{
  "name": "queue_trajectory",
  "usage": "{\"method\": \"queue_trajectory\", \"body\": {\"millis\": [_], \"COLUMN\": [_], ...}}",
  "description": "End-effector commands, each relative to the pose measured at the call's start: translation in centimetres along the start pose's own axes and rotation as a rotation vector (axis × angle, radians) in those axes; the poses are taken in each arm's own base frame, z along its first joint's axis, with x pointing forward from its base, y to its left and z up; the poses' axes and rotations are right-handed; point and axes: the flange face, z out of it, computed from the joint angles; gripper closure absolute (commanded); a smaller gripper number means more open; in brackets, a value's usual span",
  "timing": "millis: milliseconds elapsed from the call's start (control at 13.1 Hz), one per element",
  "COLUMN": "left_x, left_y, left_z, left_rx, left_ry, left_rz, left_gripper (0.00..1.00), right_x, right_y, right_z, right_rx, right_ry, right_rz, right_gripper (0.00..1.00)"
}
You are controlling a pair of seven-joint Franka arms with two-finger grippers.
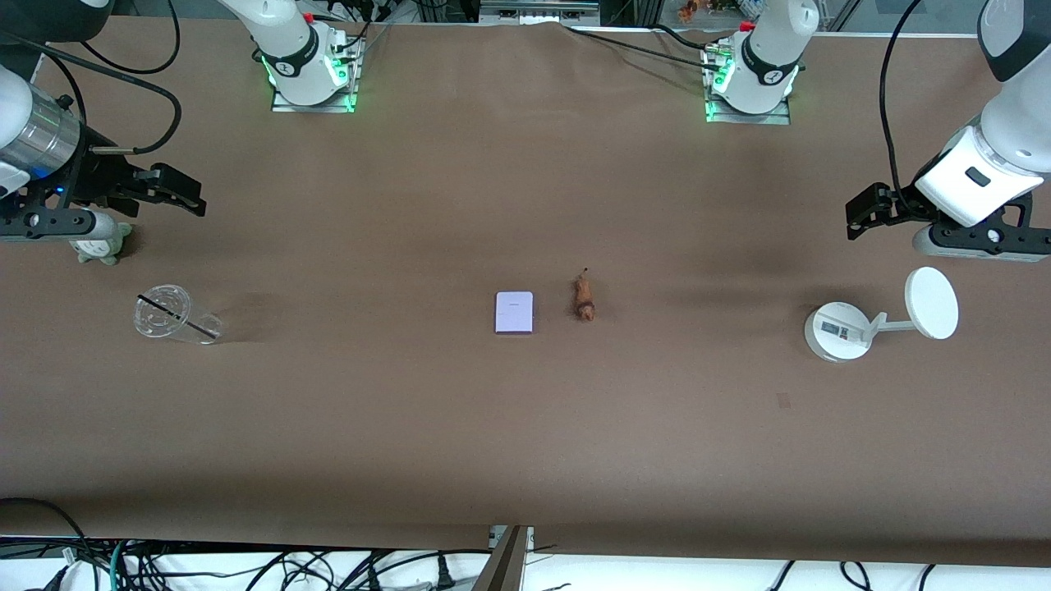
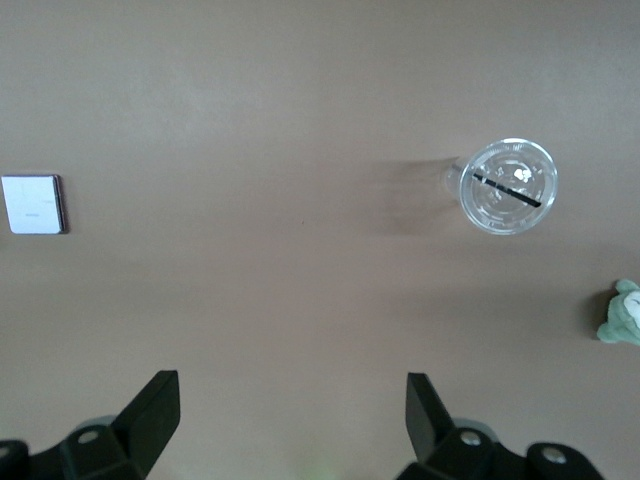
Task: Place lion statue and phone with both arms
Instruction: 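Reach the left gripper down to the brown lion statue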
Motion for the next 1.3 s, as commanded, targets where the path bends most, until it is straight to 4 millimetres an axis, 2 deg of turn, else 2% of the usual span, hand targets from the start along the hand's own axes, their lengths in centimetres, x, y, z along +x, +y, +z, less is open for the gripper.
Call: {"method": "queue_trajectory", "body": {"millis": [0,153,536,995,1224], "left_x": [-0.2,-0.5,-0.5,-0.7,-1.4], "left_y": [0.2,1.4,1.8,2.3,4.7], "left_z": [-0.6,-0.5,-0.5,-0.3,0.7], "left_rx": [0.008,0.012,0.017,0.011,-0.035], "left_ry": [-0.033,-0.053,-0.054,-0.071,-0.136], "left_rz": [-0.011,-0.095,-0.092,-0.085,-0.067], "left_gripper": [0.00,0.00,0.00,0.00,0.00], "right_x": [0.4,0.6,0.7,1.6,1.6], "right_y": [0.0,-0.1,-0.3,-0.8,-1.0], "right_z": [-0.6,-0.4,-0.3,2.0,2.2], "right_rx": [0.010,0.007,0.006,-0.002,-0.006], "right_ry": [-0.018,-0.018,-0.018,-0.063,-0.069], "right_rz": [-0.010,-0.010,-0.014,-0.021,-0.024], "right_gripper": [0.00,0.00,0.00,0.00,0.00]}}
